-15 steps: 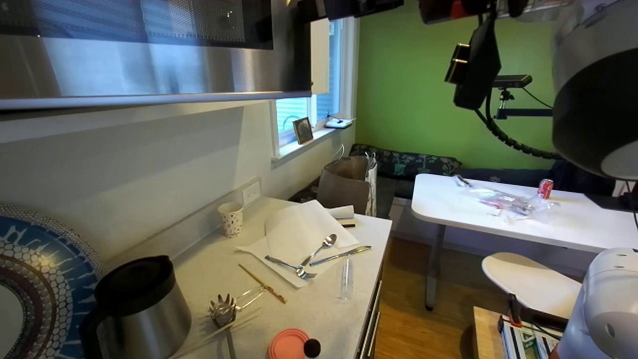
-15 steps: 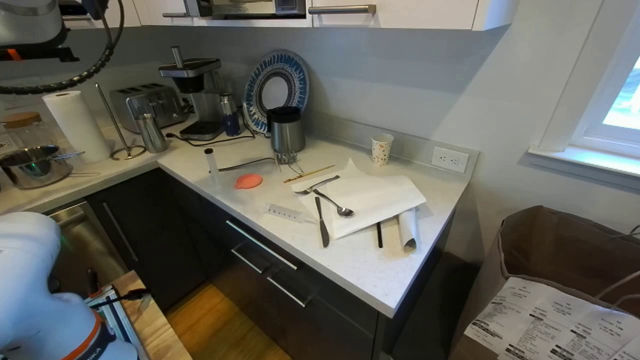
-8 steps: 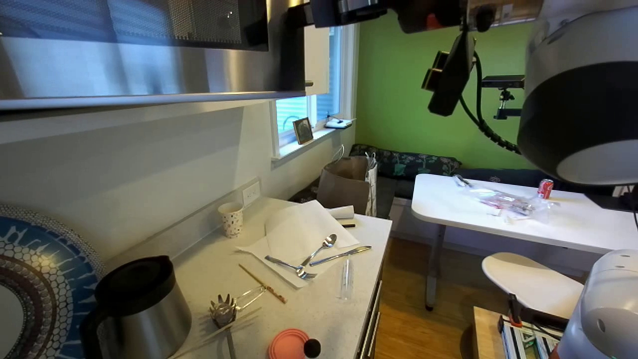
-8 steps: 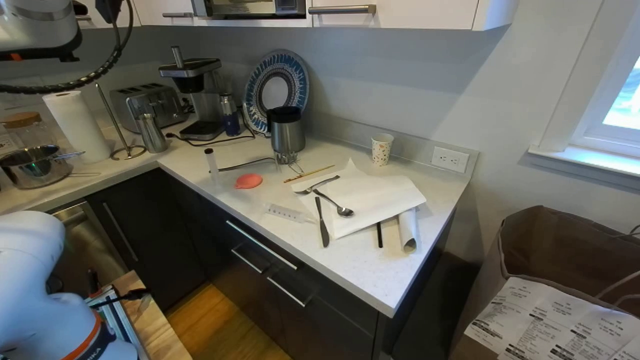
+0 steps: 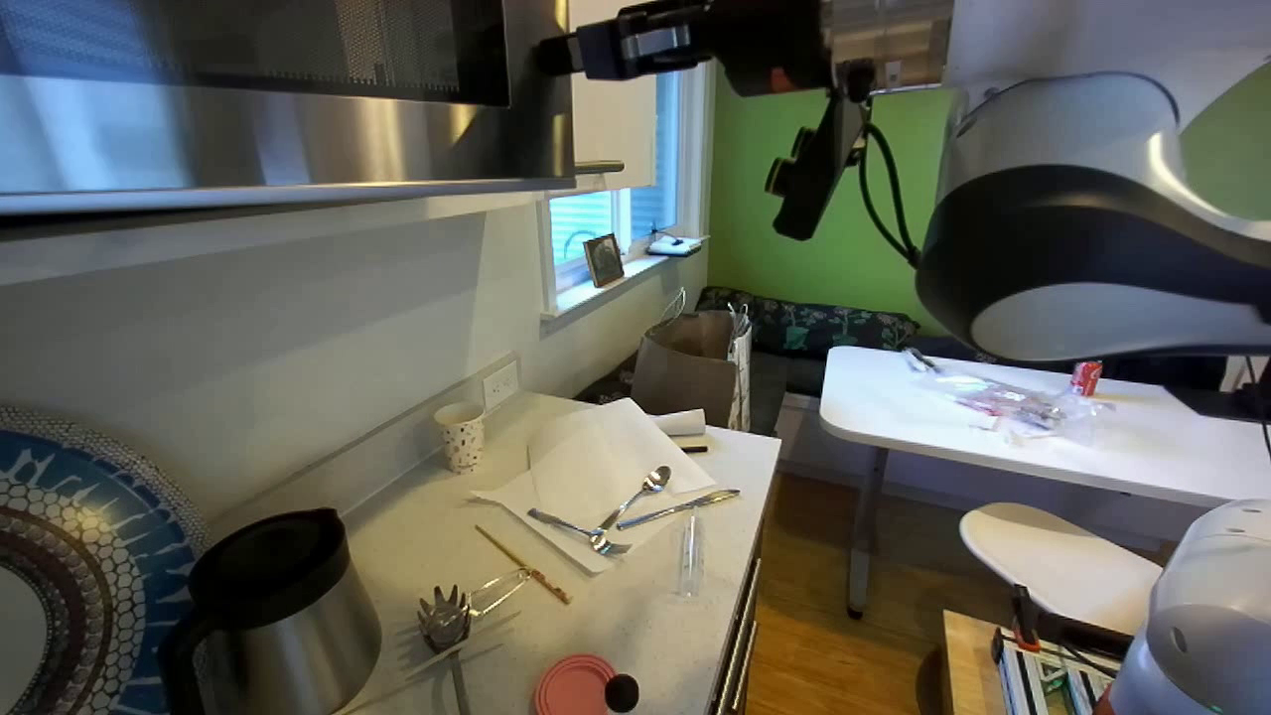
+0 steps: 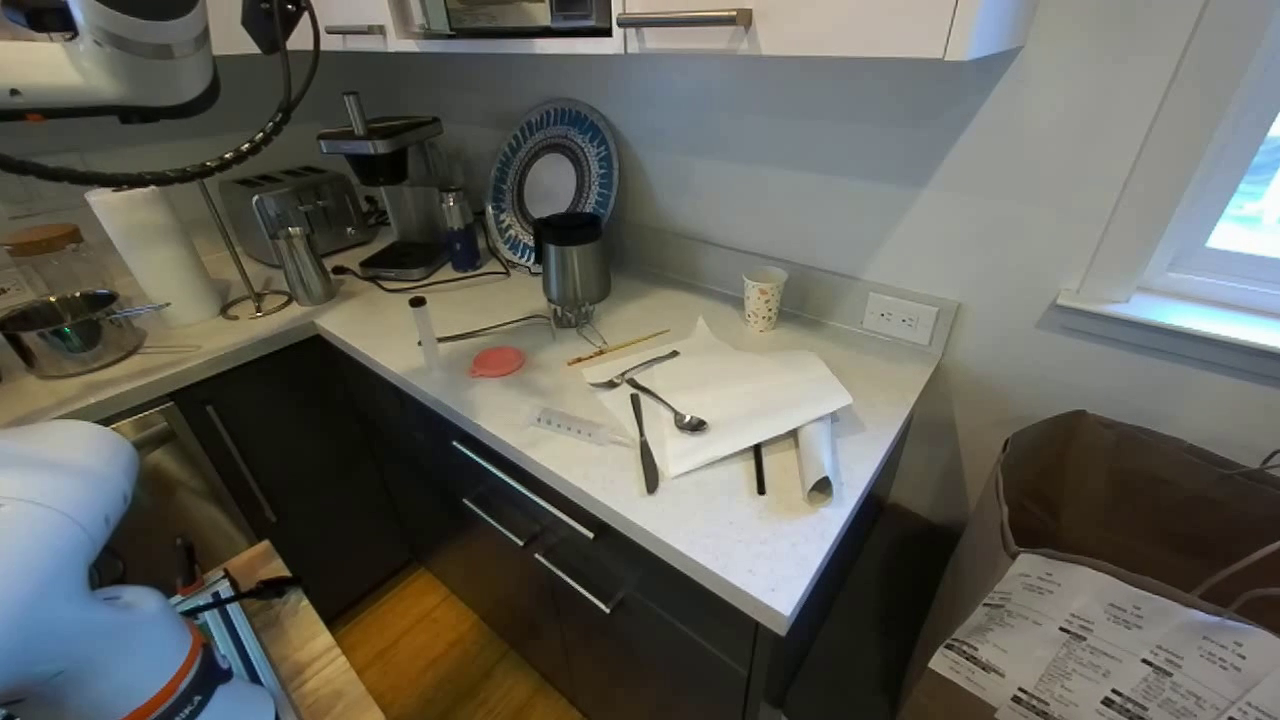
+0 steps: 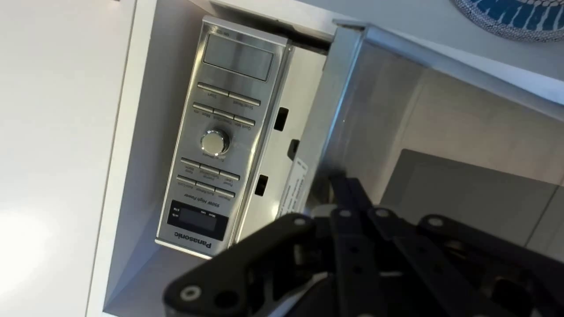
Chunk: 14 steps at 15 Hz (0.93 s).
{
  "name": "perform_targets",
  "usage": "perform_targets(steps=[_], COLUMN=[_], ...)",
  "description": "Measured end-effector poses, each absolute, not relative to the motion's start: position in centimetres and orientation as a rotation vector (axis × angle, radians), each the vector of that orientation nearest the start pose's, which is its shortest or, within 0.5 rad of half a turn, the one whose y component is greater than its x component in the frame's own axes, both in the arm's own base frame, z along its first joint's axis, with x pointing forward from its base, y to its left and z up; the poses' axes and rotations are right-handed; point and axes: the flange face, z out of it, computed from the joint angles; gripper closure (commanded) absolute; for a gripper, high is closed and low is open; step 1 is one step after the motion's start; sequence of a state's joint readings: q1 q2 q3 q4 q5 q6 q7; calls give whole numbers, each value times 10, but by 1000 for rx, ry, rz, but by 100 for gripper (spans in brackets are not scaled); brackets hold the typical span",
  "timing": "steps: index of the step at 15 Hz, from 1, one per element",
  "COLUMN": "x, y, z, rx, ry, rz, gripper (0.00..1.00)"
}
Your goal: Shut the microwave door
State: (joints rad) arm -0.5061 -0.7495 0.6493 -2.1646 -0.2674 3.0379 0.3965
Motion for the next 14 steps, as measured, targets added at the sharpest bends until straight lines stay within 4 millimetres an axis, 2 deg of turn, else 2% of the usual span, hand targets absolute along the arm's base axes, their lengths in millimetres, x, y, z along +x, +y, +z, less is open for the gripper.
perform_targets(steps=[7, 14], x=[422, 459], y=[181, 168], z=[746, 746], rx=[-2418, -2345], ry=[-332, -349], rz=[-2281, -2236], gripper=[100, 100])
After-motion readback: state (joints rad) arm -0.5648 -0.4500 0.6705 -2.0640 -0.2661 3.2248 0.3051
